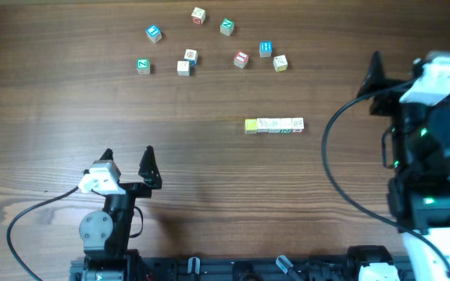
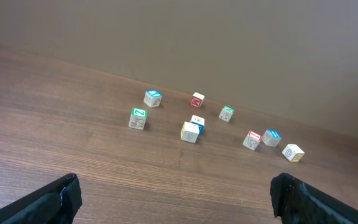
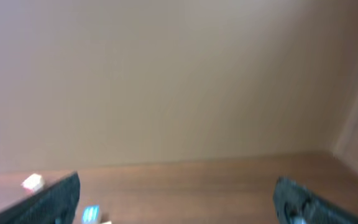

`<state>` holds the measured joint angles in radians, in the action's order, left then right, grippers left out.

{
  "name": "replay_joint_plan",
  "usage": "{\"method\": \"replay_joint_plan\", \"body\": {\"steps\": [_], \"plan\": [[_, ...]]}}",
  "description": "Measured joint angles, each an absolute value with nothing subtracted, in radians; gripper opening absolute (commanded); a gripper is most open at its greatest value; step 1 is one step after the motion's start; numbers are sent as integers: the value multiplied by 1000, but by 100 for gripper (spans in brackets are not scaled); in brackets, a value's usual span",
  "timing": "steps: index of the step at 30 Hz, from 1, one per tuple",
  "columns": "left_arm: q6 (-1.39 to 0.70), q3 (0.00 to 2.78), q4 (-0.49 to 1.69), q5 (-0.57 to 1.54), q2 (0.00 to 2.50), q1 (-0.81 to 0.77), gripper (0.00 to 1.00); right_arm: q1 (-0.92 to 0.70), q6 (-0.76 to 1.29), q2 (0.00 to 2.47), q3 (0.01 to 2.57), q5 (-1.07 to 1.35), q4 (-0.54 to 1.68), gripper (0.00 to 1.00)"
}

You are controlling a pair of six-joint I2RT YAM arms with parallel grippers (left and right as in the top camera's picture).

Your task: Form a horizontal line

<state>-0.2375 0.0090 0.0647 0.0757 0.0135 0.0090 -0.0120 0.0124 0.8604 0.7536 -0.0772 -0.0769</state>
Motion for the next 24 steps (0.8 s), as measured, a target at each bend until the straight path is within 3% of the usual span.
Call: {"method": "replay_joint_plan", "body": {"steps": [3, 6, 20, 24], "plan": [[-237, 9, 65, 76, 14, 9, 100, 17, -5, 812, 505, 97, -310, 100], [-237, 9, 65, 76, 14, 9, 100, 17, -7, 794, 430, 142, -356, 100], [-237, 9, 65, 76, 14, 9, 100, 17, 6, 742, 50, 208, -479, 100], [-237, 9, 65, 76, 14, 9, 100, 17, 14, 658, 7, 216, -418, 100]]}}
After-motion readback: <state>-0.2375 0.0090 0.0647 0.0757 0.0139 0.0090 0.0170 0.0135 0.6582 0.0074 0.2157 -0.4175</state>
